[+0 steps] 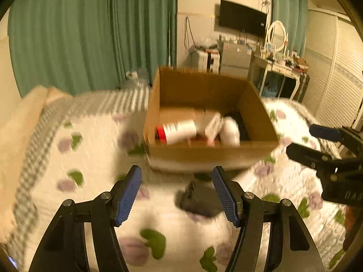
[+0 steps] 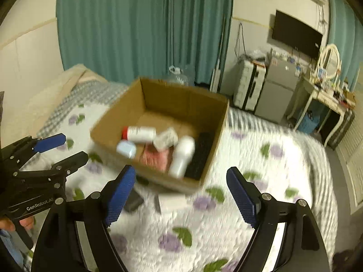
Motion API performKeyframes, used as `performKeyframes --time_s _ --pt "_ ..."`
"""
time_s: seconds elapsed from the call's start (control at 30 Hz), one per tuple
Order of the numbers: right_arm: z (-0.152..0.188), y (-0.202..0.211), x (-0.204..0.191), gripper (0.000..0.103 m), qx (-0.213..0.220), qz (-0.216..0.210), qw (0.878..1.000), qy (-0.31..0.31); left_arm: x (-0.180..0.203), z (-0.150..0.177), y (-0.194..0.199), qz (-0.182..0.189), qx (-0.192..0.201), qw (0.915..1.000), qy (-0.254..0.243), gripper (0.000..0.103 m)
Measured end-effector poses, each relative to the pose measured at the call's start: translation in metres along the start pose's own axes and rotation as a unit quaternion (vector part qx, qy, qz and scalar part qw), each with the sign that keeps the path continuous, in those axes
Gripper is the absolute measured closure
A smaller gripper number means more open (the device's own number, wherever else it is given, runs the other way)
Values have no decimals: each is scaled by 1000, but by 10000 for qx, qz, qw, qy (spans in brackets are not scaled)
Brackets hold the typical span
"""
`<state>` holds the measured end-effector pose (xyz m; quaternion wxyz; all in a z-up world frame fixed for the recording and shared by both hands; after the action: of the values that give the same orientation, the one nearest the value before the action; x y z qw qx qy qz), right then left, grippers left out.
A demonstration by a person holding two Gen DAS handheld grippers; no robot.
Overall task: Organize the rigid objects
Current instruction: 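Grasp the black UGREEN charger with the left tool while the right tool grasps another white adapter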
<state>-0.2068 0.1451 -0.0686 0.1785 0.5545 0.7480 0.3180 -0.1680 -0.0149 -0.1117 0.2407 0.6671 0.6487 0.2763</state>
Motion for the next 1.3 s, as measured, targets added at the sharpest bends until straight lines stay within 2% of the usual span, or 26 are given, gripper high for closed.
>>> performKeyframes --time_s 0.2,0.3,0.47,0.5,0.57,0.67,0.73,0.87,1.03,1.2,1.3 --pt "50 -59 -4 20 -563 -3 9983 126 11 40 -37 -138 -365 9984 -419 35" --pt "63 -85 0 20 -731 -30 9973 115 11 51 -51 -39 -597 9976 -356 35" --pt "74 -119 -9 21 -994 -220 9947 138 14 54 -56 46 -662 9974 -282 35" --pt "75 -123 -13 22 -1009 -227 9944 226 15 55 -56 52 -681 9972 -288 35" --pt "77 -129 -20 35 -1069 -245 9932 394 15 56 -58 58 -701 9971 -278 35" --pt "84 -140 -25 41 -1209 -146 9907 609 13 58 -58 105 -733 9970 -214 35" --pt "89 -143 -24 46 -1279 -157 9897 623 13 59 -58 89 -755 9969 -205 35" --pt "90 -133 -16 47 -1168 -227 9919 447 21 59 -53 195 -750 9965 -306 35" --pt "90 -117 1 47 -1046 -261 9941 144 41 61 -55 508 -830 9943 -436 35" --pt "90 -114 6 47 -1035 -323 9941 12 44 61 -72 502 -1030 9918 -561 35" --pt "91 -115 9 47 -1054 -370 9937 -42 45 55 -79 517 -1019 9919 -546 34"
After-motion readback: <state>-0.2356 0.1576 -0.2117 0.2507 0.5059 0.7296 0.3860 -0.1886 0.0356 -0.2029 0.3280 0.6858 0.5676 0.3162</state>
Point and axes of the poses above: each gripper's, at about its wrist camera, not at the fingertips, and y roughly against the way its jaws point, x to its right, z to its underside, the point moved 6 cm from there along -y, roughly the way its jaws point, and after that the axes turned 4 degrees about z, right-handed, at the moved point
